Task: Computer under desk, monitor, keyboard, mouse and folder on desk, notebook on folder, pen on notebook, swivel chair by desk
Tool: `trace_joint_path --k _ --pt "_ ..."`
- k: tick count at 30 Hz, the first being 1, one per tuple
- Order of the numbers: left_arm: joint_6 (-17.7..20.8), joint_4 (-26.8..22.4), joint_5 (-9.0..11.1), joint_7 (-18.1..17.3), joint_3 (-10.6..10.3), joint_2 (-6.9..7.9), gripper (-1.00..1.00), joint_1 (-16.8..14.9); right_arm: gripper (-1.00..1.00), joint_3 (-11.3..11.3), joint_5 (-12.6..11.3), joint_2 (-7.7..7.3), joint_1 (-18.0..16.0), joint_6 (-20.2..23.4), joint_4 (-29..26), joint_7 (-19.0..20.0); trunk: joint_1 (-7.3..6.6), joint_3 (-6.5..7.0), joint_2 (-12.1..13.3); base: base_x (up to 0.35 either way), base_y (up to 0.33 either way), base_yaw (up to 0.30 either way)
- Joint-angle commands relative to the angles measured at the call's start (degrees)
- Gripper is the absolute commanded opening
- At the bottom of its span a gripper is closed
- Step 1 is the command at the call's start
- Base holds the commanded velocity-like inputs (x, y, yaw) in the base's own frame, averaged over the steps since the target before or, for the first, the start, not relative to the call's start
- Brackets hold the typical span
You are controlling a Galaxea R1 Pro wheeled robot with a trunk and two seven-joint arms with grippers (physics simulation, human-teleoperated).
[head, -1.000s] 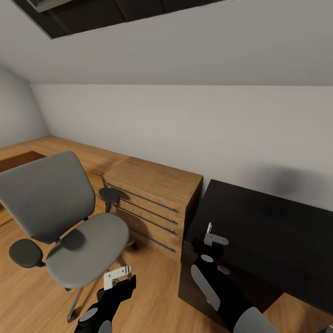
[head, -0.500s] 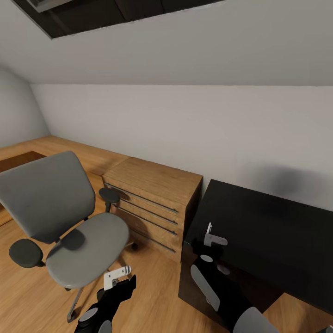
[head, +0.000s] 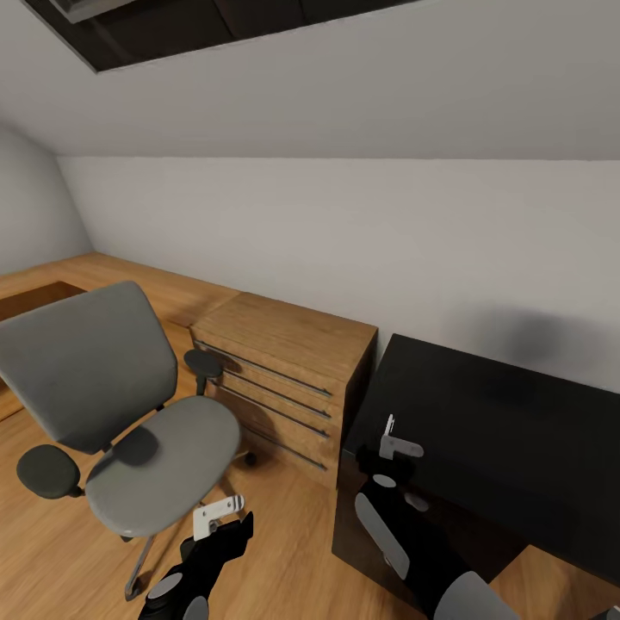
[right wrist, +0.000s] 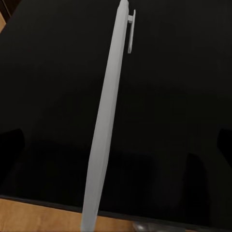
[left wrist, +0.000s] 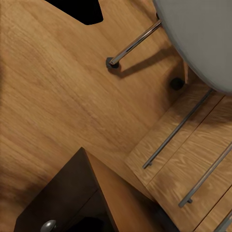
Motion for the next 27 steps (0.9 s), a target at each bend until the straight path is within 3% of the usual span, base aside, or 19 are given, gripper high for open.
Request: trace_joint_path --k 1,27 --pt "0.11 -0.10 0.60 0.51 -0.07 -0.01 1.00 -0.01 1.00 0.14 -0.19 -0.03 -0.05 0.39 -0.07 -0.38 0.00 -0.05 -0.03 0.000 0.000 0.000" --pt "0.03 -0.10 0.60 0.51 -0.09 0.00 1.00 -0.01 1.00 -0.06 -0.24 -0.03 -0.05 0.41 0.33 -0.21 0.00 -0.05 -0.03 0.000 0.000 0.000"
